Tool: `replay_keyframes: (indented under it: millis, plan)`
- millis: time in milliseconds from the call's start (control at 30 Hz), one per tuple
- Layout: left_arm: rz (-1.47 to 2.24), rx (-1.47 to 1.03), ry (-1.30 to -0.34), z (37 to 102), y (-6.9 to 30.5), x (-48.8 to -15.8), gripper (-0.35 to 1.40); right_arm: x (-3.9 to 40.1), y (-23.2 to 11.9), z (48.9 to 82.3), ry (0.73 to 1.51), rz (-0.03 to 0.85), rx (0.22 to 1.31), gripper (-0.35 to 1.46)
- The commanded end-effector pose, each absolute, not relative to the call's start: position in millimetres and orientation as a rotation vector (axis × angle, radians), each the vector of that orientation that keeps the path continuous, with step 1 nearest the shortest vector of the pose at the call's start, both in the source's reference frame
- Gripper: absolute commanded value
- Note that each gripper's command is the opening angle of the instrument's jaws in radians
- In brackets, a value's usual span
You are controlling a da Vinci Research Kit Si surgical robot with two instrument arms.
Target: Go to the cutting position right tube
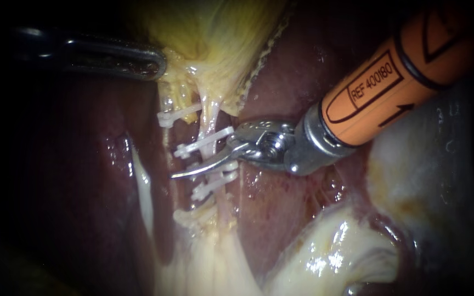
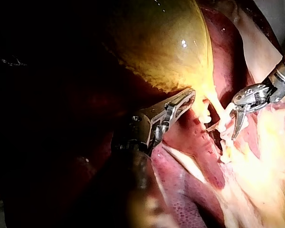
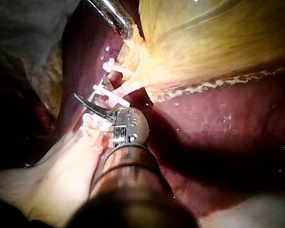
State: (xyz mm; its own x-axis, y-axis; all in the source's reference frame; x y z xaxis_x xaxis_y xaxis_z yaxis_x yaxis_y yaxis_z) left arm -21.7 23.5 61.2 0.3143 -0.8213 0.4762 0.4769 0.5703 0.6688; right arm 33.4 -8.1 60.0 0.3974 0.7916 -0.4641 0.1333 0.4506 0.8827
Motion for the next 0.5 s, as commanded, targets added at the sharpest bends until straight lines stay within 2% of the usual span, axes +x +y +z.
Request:
replay_keyframes:
  millis: [33, 233, 500]
  plan:
    - [-0.894, 0.449, -0.893, 61.2, 23.5, -21.7, -0.35, 33.5, -8.0, 59.4, 1.112, 0.526, 1.045, 1.43]
    - [-0.893, 0.45, -0.893, 61.1, 23.5, -21.7, -0.35, 33.7, -8.1, 57.4, 1.123, 0.517, 1.049, 1.43]
    - [-0.893, 0.45, -0.893, 61.1, 23.5, -21.7, -0.35, 33.7, -8.1, 57.3, 1.125, 0.511, 1.046, 1.43]
